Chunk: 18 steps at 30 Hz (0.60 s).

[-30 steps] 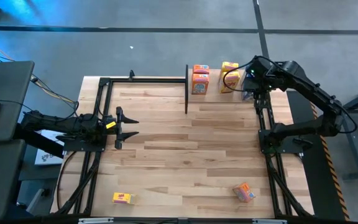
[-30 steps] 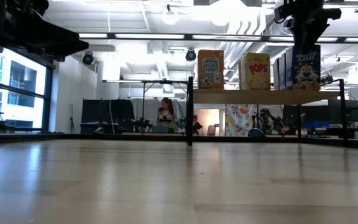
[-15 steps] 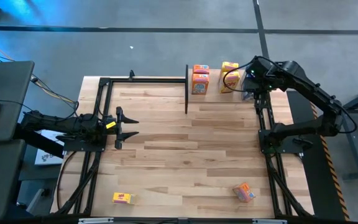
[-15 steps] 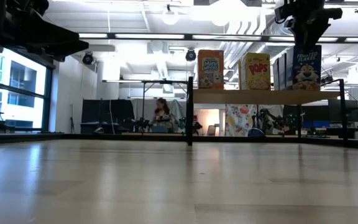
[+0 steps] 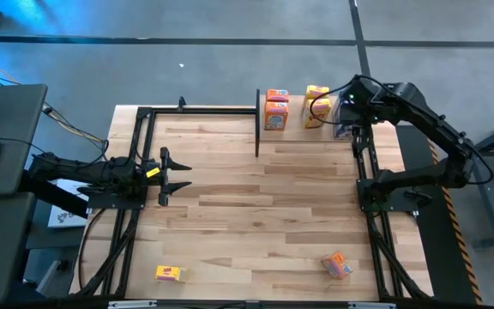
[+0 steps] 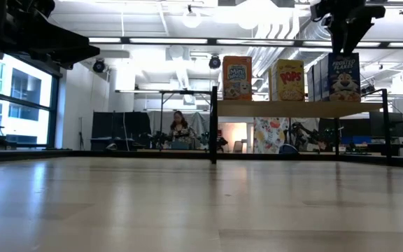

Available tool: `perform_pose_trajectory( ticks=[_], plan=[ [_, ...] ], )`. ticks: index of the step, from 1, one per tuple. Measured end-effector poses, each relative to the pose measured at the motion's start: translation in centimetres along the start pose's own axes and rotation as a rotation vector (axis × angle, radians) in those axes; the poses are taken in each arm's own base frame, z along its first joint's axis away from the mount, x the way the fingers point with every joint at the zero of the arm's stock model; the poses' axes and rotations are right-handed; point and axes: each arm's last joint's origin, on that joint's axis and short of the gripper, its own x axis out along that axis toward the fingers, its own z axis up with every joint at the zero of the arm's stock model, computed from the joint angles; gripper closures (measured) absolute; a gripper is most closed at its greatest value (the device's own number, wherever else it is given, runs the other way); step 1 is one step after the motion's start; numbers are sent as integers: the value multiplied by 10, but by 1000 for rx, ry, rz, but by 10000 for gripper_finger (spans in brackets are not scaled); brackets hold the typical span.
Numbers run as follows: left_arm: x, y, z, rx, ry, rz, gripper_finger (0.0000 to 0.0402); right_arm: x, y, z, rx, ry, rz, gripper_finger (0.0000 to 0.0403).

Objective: Stack cereal on shelf
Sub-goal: Put the blue cereal box on the shelf aligned with the other blue cereal boxes, then put the yellow cereal box on the shelf aligned with the other yellow cereal boxes

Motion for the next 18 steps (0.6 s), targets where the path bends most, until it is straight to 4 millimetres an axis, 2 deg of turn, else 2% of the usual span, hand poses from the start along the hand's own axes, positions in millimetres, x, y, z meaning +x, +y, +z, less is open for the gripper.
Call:
perform_pose_trajectory(
  ticks=[11, 18],
  plan=[
    [0, 0, 0, 0, 0, 0, 194, -24, -7, -4, 32, -62, -56, 150],
    [0, 0, 0, 0, 0, 0, 194, -52, -11, -7, 172, -174, -100, 150]
  ],
)
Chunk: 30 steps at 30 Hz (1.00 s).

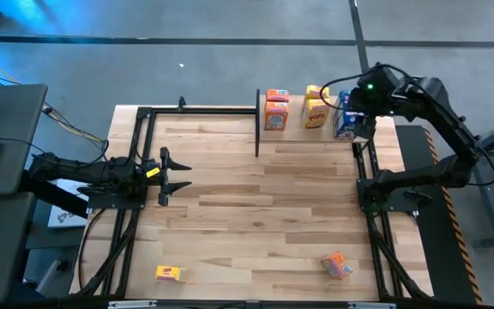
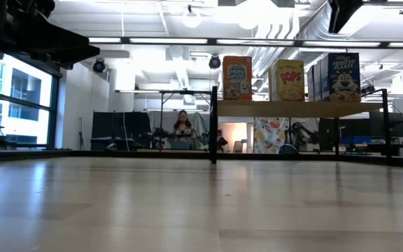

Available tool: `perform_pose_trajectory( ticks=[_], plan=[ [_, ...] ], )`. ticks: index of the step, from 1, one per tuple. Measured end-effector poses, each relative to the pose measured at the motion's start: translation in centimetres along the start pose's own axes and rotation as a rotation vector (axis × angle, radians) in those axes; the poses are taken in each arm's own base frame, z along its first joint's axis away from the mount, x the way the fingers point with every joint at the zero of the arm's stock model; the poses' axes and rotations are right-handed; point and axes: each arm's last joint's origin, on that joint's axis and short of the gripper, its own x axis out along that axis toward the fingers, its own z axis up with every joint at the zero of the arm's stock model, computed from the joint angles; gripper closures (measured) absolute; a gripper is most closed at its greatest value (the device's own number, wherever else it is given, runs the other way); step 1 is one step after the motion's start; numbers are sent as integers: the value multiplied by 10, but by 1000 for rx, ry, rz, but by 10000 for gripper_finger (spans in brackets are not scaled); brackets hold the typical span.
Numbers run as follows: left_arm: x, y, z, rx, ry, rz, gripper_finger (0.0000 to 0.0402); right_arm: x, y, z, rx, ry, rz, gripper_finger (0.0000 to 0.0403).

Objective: Stack cereal on shelf
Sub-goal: Put the yellow cereal box on the shelf aligned with the other yellow cereal boxes

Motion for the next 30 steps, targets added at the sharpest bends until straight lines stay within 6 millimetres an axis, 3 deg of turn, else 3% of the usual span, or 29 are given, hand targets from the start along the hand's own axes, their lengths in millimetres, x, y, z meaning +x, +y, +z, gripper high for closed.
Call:
perform_pose_trajectory(
  ticks=[9, 30],
  plan=[
    [0, 0, 0, 0, 0, 0, 194, -30, 2, 4, 153, -161, 65, 150],
    [0, 0, 0, 0, 0, 0, 194, -52, 26, 1, 219, -281, 162, 150]
  ],
)
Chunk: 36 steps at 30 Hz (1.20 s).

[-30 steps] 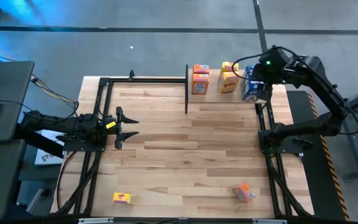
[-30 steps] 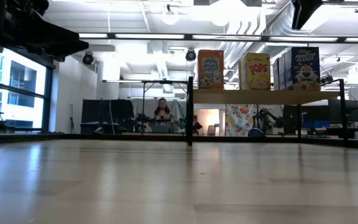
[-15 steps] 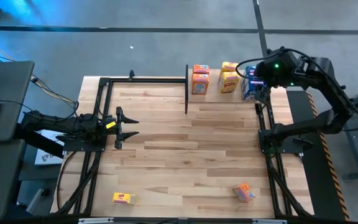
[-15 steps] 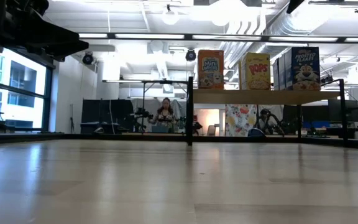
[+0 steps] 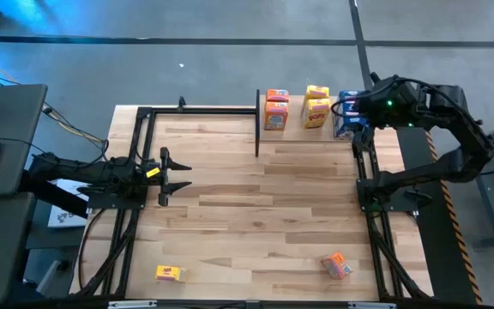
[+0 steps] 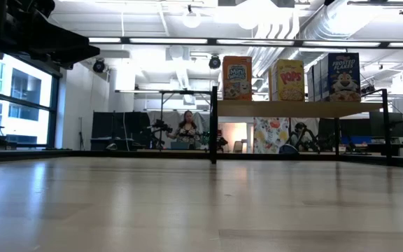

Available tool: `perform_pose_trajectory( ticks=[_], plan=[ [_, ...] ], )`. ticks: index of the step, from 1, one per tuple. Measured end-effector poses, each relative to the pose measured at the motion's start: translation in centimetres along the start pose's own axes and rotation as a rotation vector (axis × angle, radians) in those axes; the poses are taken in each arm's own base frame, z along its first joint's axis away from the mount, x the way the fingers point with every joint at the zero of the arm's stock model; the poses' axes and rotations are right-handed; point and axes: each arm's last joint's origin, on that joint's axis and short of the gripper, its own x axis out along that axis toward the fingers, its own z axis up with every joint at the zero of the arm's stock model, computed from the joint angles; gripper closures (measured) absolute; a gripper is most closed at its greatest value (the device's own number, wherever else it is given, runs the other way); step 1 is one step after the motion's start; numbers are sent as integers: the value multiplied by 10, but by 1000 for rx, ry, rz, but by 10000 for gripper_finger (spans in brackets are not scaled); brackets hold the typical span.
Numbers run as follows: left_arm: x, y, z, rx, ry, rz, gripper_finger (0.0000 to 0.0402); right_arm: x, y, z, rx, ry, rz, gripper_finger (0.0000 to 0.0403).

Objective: Stack cereal on shelf
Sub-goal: Put the yellow cereal box on the shelf aligned with the other yellow cereal boxes

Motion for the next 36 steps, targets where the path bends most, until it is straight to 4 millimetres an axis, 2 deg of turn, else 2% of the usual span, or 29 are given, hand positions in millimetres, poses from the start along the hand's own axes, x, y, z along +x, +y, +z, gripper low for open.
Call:
perform_pose_trajectory(
  ticks=[19, 36],
  plan=[
    [0, 1, 1, 35, -12, 21, 194, -7, 19, 12, 107, -150, 96, 150],
    [-2, 2, 20, -105, -200, 8, 194, -7, 21, 19, 121, -205, 105, 150]
  ],
)
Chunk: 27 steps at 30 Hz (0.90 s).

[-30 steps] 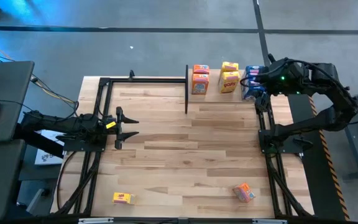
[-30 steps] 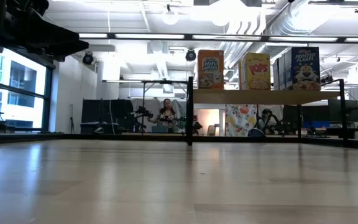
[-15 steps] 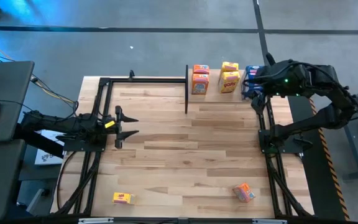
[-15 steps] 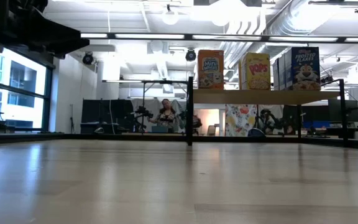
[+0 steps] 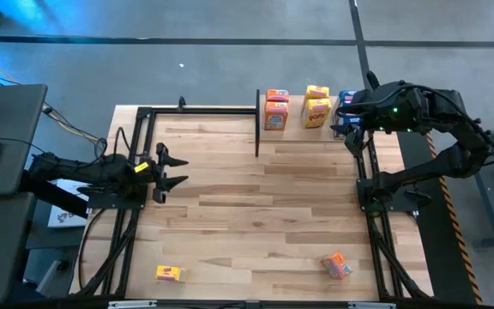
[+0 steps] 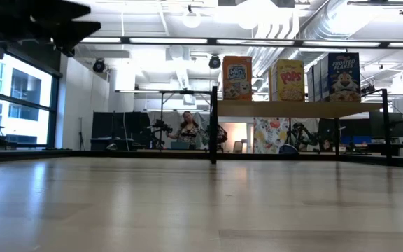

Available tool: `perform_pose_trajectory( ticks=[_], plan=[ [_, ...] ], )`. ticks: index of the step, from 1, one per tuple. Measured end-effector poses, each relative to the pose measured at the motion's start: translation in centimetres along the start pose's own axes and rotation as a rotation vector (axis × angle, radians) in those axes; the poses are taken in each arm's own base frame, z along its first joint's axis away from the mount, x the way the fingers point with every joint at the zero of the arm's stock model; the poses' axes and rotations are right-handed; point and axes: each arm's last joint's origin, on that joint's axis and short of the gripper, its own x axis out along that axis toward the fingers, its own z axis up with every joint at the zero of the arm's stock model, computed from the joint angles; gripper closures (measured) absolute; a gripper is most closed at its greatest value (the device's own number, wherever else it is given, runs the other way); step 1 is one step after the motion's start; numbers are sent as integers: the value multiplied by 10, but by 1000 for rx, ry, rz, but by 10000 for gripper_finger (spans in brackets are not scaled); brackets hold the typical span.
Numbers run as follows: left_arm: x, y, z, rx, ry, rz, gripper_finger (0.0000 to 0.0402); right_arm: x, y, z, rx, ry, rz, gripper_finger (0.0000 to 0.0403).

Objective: Stack cereal on shelf
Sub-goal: Put the yellow cereal box on the shelf aligned with the other yellow cereal boxes

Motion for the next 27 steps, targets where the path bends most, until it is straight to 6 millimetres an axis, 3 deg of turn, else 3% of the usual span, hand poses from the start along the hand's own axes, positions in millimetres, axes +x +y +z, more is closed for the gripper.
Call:
perform_pose_trajectory(
  ticks=[12, 19, 27],
  plan=[
    [-2, -1, 22, -19, -192, -70, 194, 0, 0, 0, 0, 0, 0, 150],
    [-5, 0, 59, -3, -284, -94, 194, 0, 0, 0, 0, -1, 0, 150],
    [-6, 1, 99, -38, -92, -107, 194, 0, 0, 0, 4, -1, 0, 150]
  ],
)
